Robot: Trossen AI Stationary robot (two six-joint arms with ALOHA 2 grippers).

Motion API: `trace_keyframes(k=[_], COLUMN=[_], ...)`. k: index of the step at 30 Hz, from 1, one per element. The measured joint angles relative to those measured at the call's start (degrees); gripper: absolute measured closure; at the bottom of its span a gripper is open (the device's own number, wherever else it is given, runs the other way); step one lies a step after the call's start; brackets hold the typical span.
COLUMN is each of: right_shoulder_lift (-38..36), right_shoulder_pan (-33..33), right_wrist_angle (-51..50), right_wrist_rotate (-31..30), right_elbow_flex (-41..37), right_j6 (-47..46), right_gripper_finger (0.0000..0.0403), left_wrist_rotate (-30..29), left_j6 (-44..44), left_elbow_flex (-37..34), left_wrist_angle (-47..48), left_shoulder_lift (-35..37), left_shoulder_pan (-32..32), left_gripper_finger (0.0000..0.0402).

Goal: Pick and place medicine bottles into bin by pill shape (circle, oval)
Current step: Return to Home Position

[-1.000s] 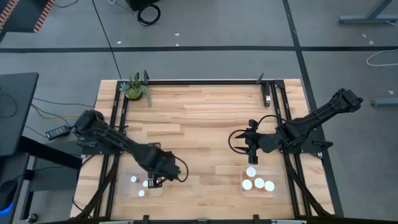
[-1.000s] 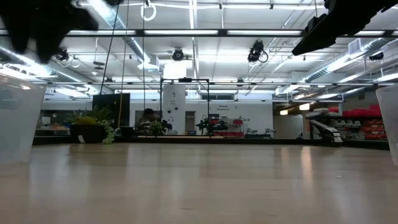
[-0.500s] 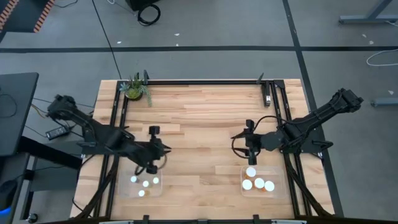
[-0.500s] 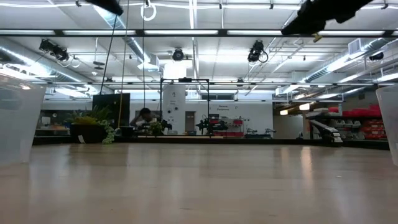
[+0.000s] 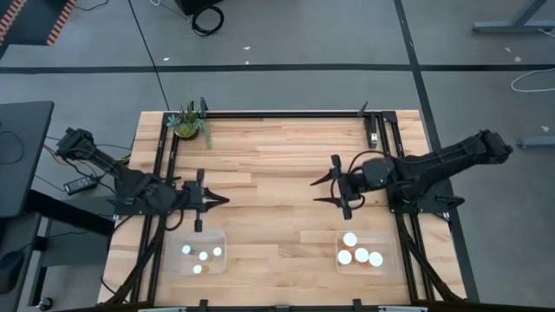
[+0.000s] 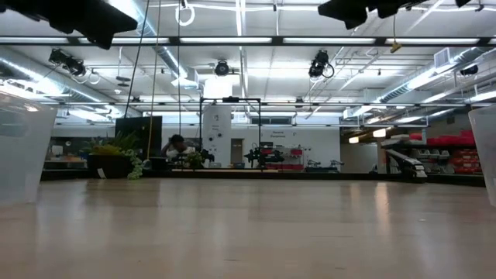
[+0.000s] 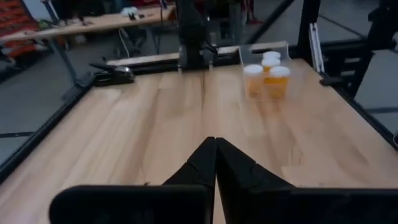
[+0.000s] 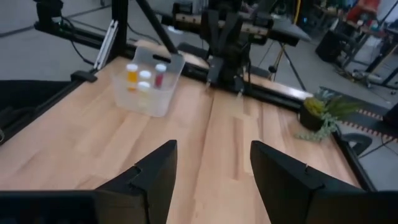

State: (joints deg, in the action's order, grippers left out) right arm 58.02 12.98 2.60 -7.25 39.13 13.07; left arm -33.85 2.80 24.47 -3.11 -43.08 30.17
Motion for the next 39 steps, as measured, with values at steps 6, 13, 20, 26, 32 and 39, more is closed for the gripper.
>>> trace_keyframes(k=[6,13,20,26,32,39], right_shoulder_lift=[-0.66,-4.37,-14.94,-25.78,-33.69,-40.15], right_shoulder_pan=[-6.84,-10.47,-10.61,-10.95,-13.35,-15.19], right_wrist_angle=[0.01,1.74,4.91,13.43,15.26,18.99], right_wrist_rotate=[5.93,9.39,7.69,9.67,12.34,12.38], right_elbow_flex=[0.0,-2.71,-10.81,-22.27,-26.05,-32.56], right_j6=[0.58,0.08,-2.26,-3.01,-4.05,-3.8], right_gripper_finger=[0.0192,0.0194,0.0226,0.0264,0.0315,0.0353], left_wrist_rotate=[-2.3,-2.36,-2.36,-2.22,-2.41,-2.59], left_j6=[-1.52,-5.61,-9.89,-9.99,-14.33,-15.34], left_elbow_flex=[-6.76,-13.63,-17.96,-22.31,-23.94,-23.96], left_wrist_angle=[-3.08,-10.31,-13.06,-15.99,-20.08,-18.02], left_shoulder_lift=[9.25,20.19,26.18,29.07,31.59,35.44], left_shoulder_pan=[-1.19,-4.91,-8.5,-9.81,-10.28,-10.51], left_gripper_finger=[0.0395,0.0387,0.0394,0.0392,0.0392,0.0396])
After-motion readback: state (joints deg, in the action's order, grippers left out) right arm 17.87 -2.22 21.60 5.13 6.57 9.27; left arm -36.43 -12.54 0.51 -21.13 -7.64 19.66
